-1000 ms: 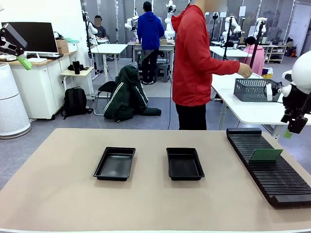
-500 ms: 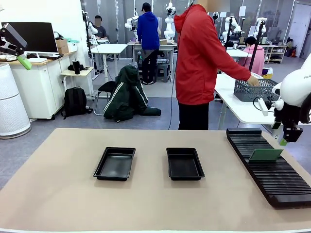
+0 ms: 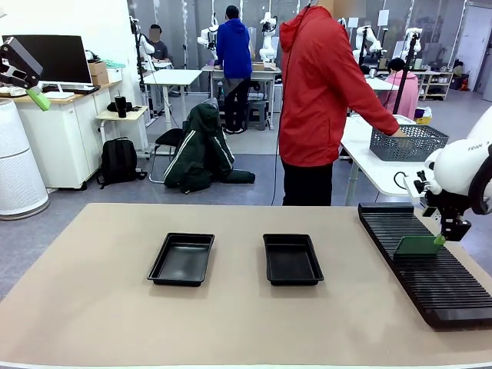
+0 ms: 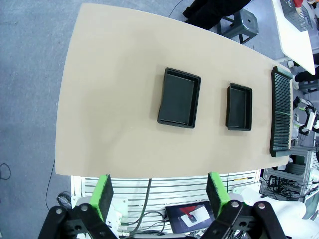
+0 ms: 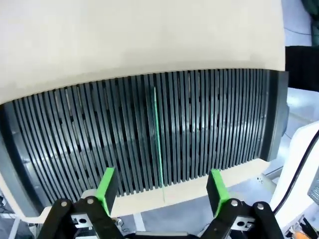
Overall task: Inspect and transfer BCBs to ESD trays.
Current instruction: Pick up the Blank PCB from the PCB Rack and place it in the left ESD tray.
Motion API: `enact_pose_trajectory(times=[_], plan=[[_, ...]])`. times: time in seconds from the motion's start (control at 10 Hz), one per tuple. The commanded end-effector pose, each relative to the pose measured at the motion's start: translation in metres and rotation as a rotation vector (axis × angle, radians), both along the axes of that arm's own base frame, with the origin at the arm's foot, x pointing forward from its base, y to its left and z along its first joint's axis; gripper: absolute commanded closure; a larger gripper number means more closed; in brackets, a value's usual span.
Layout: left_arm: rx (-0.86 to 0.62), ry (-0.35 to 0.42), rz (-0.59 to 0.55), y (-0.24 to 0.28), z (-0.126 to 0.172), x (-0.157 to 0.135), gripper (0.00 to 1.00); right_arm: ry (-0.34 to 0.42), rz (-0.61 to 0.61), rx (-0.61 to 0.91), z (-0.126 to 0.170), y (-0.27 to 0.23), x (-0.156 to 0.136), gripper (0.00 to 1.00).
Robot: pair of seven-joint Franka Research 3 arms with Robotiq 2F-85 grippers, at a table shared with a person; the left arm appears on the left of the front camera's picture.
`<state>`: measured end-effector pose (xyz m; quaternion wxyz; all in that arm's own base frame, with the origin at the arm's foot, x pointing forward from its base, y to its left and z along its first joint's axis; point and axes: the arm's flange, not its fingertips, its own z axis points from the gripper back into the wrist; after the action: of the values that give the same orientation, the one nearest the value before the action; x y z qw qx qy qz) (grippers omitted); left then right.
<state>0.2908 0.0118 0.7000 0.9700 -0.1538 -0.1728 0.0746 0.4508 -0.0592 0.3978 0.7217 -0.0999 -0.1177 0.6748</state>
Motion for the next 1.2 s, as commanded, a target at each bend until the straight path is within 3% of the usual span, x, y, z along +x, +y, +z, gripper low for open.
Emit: enact_pose_trajectory(times=[0.0, 0.6, 1.1], plan=[[-0.005, 0.002, 0.001, 0.0, -0.002, 0.0, 0.0, -0.033, 0.045, 0.066, -0.02, -0.01, 0.002, 0.06], [-0.005, 0.002, 0.001, 0.0, -0.002, 0.0, 0.0, -0.006, 0.047, 0.082, -0.031, -0.01, 0.007, 0.06], [-0.005, 0.002, 0.001, 0.0, -0.002, 0.0, 0.0, 0.018, 0.032, 0.073, -0.032, -0.012, 0.009, 0.18]])
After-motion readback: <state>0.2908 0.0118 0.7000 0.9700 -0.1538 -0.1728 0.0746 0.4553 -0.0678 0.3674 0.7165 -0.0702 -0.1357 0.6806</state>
